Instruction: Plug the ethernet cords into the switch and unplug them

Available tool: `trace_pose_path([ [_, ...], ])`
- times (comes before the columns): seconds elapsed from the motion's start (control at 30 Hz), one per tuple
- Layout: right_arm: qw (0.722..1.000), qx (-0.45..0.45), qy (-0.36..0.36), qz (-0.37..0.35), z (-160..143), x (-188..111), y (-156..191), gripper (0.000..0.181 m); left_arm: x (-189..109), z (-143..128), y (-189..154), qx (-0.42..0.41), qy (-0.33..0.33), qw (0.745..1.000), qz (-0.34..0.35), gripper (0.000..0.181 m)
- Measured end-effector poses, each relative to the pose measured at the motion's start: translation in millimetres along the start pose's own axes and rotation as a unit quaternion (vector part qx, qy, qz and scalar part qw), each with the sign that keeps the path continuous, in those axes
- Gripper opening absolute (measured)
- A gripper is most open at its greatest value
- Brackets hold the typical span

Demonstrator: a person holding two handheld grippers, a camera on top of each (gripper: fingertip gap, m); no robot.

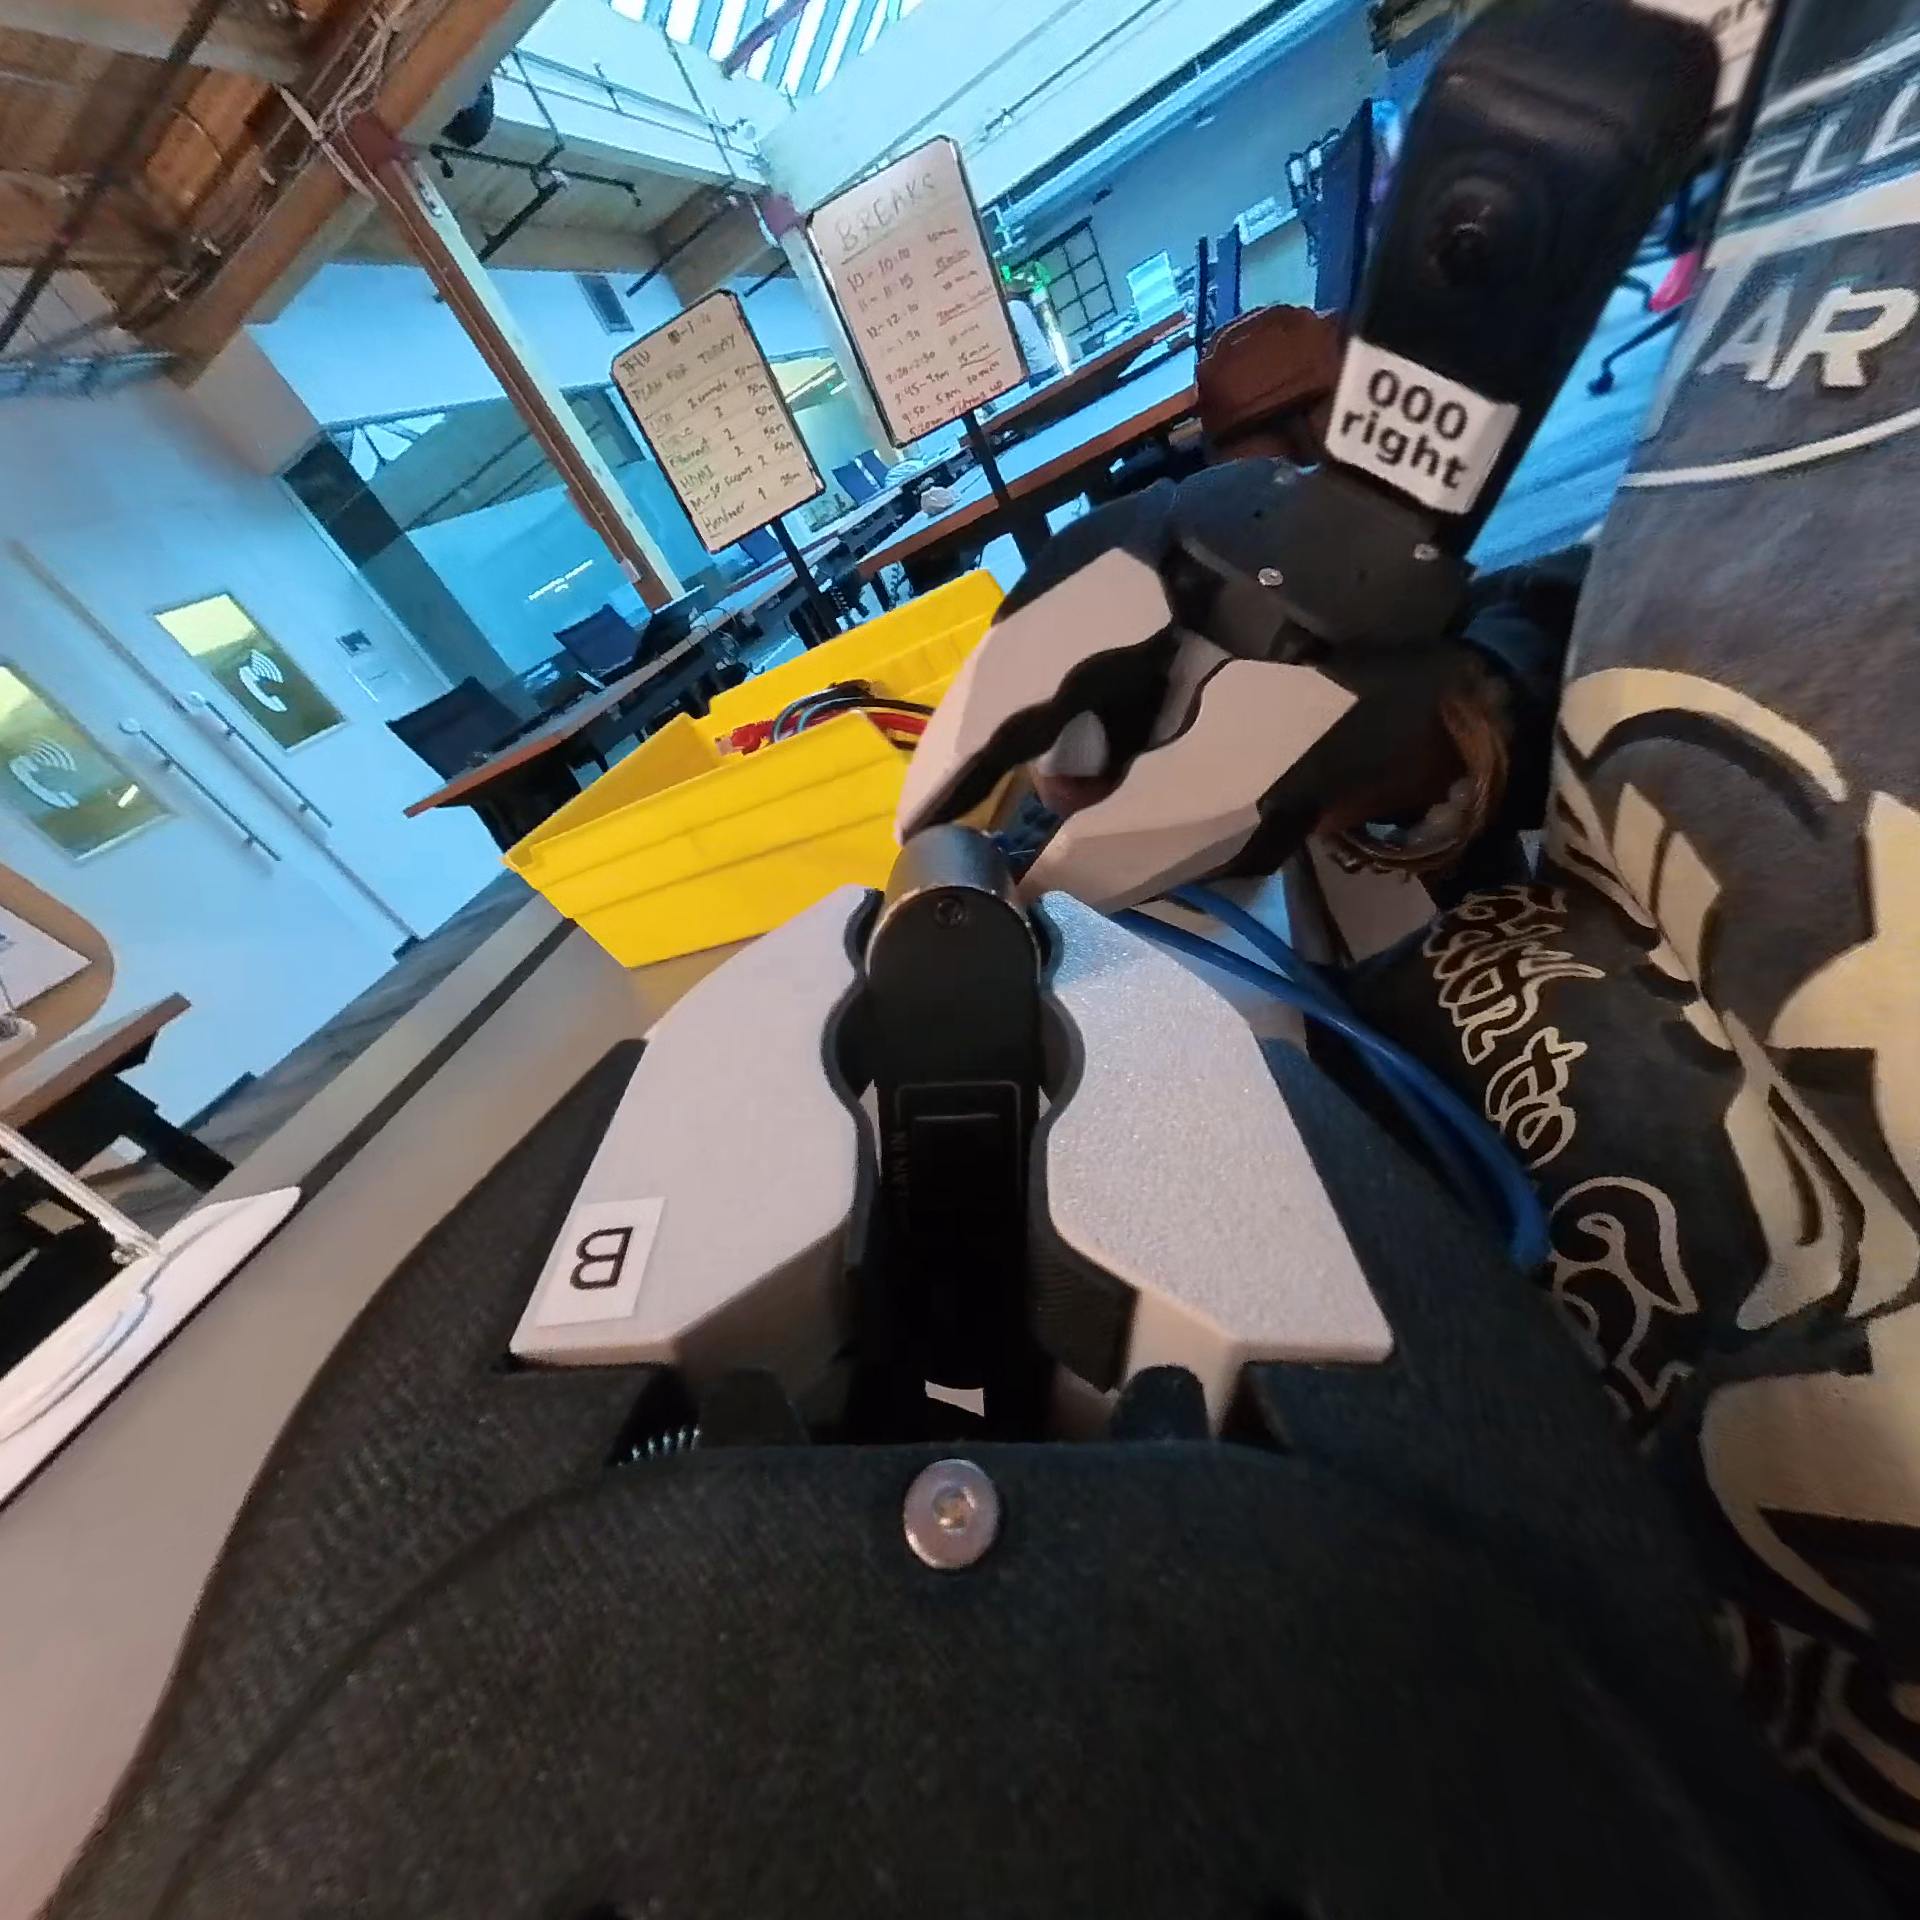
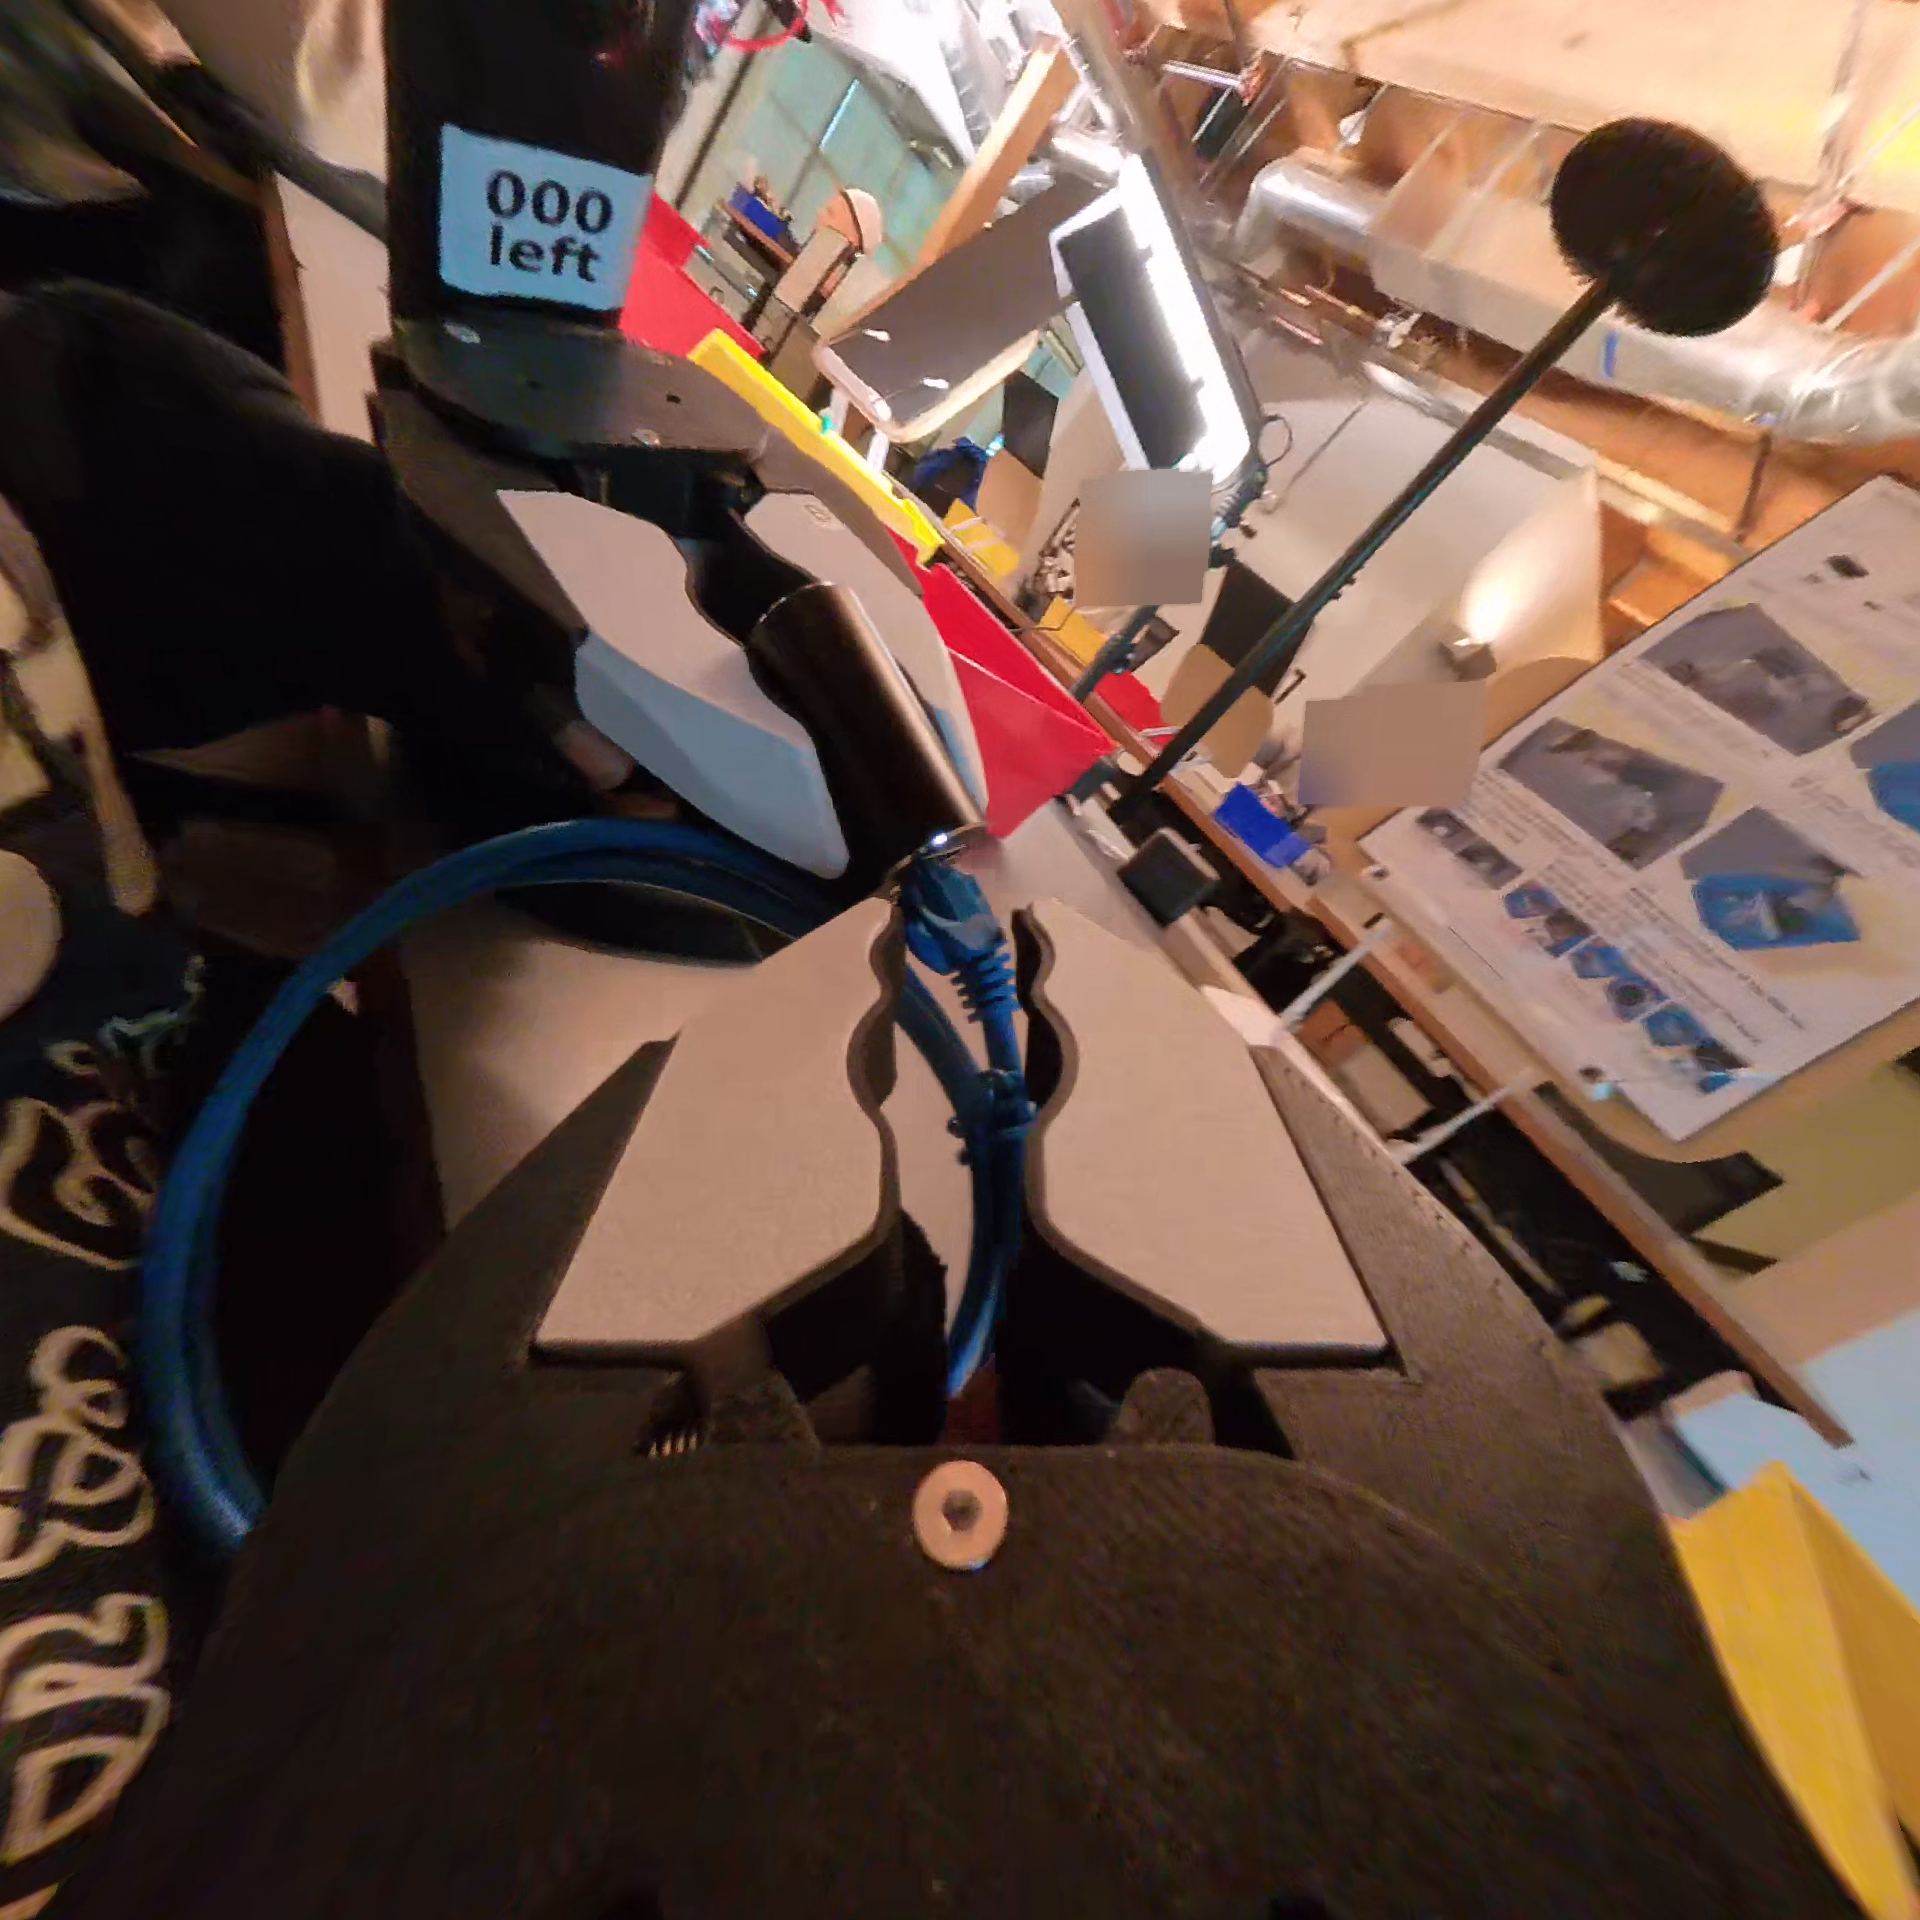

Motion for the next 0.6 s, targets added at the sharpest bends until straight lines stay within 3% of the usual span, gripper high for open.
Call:
trace_pose_path([
  [0.43,0.984,0.137,-0.063,0.094,4,-8,5,0.016,-7,7,-13,-0.003,-0.005,0.999,-0.044,0.026],
  [0.6,0.994,0.095,-0.036,0.048,3,-8,2,0.013,-2,6,-12,0.001,0.009,1.000,-0.007,0.026],
])
Point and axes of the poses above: each gripper's, where its closed fingertips meet, x out along the fingers, z out of its top, y = z × x across the jaws, the point moved 5 cm from there along -x, back along the fingers, and after that the axes turned 4 degrees about z, right-handed, at the moved point
